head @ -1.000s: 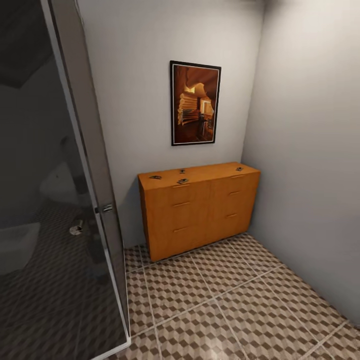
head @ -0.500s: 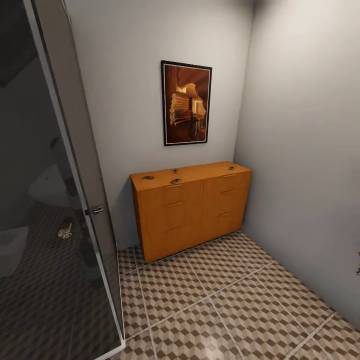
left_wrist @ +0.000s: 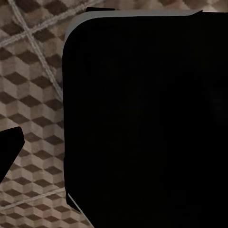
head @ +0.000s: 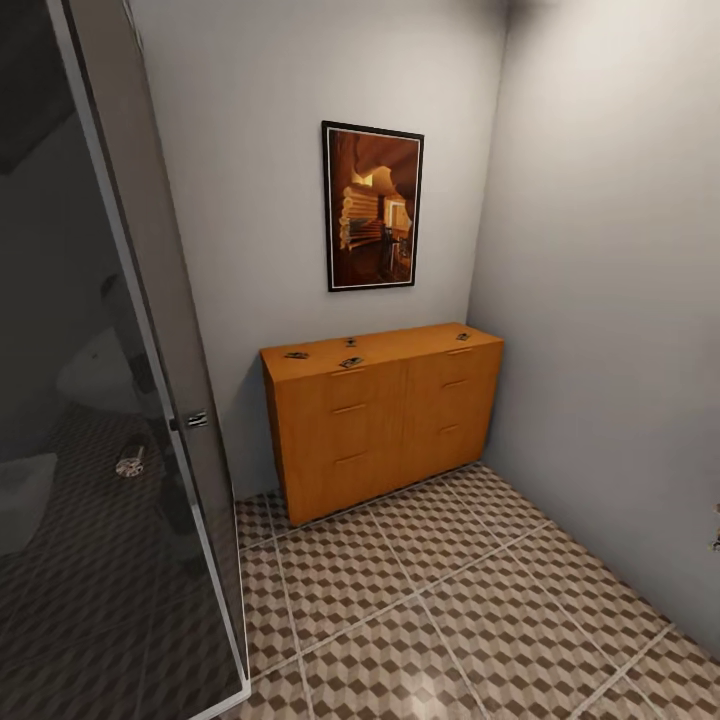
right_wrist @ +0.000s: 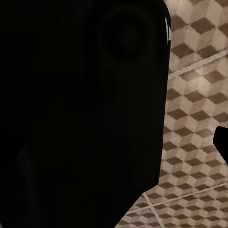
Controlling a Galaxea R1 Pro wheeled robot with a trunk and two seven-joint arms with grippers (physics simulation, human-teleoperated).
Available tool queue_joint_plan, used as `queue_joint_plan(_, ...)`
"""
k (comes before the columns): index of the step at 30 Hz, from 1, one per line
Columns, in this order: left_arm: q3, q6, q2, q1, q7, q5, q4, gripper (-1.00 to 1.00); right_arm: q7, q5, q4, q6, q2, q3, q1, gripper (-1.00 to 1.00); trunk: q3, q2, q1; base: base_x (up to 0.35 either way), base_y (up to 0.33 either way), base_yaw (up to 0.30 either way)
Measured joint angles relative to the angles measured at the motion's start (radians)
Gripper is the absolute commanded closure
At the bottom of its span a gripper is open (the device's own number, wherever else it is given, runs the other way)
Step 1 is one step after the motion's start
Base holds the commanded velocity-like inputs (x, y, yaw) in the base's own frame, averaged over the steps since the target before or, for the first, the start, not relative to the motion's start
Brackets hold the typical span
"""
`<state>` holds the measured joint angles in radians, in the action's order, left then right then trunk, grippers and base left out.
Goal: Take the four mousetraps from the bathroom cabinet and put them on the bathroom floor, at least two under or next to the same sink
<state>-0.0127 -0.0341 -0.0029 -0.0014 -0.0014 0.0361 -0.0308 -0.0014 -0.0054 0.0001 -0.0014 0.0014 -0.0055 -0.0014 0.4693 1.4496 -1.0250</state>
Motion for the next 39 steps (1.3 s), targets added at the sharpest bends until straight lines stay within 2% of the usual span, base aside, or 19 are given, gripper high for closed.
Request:
queue_joint_plan(12,0.001,0.0,0.0,0.0,0.0,0.0,0.0,-1.0,0.0,0.001,0.0,-0.002,0.0,0.001,0.0,-1.0,0.0,0.0,0.0,0.058,-0.01,0.0)
queue_joint_plan(39,0.001,0.001,0.0,0.0,0.0,0.0,0.0,-1.0,0.0,0.011,0.0,-0.003,0.0,0.009,0.0,-1.0,0.0,0.0,0.001,0.292,-0.1,0.0)
